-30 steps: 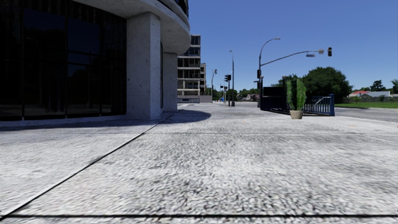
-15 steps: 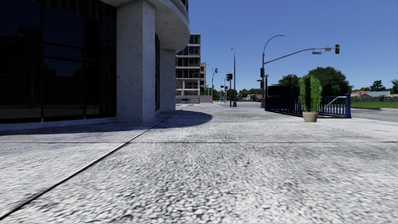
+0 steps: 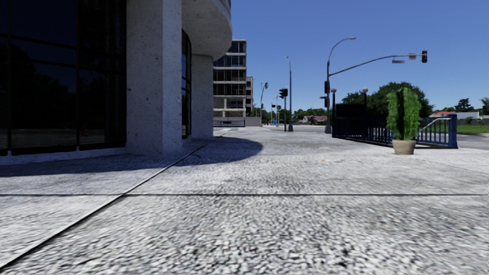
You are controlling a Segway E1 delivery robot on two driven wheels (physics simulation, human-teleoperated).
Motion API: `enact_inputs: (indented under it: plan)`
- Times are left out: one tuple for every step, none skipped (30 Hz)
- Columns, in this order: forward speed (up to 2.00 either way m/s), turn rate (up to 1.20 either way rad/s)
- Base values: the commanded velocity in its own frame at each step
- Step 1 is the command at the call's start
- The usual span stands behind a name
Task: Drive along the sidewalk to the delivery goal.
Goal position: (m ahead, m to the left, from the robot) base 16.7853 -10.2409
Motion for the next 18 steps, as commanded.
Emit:
enact_inputs:
  plan:
    - [2.0, 0.0]
    - [2.0, 0.0]
    - [2.0, 0.0]
    - [2.0, 0.0]
    - [2.0, 0.0]
    - [2.0, 0.0]
    - [2.0, 0.0]
    - [2.0, 0.0]
    - [2.0, 0.0]
    - [2.0, 0.0]
    - [2.0, 0.0]
    - [2.0, 0.0]
    - [2.0, 0.0]
    - [2.0, 0.0]
    - [2.0, 0.0]
    - [2.0, 0.0]
    - [2.0, 0.0]
    - [2.0, 0.0]
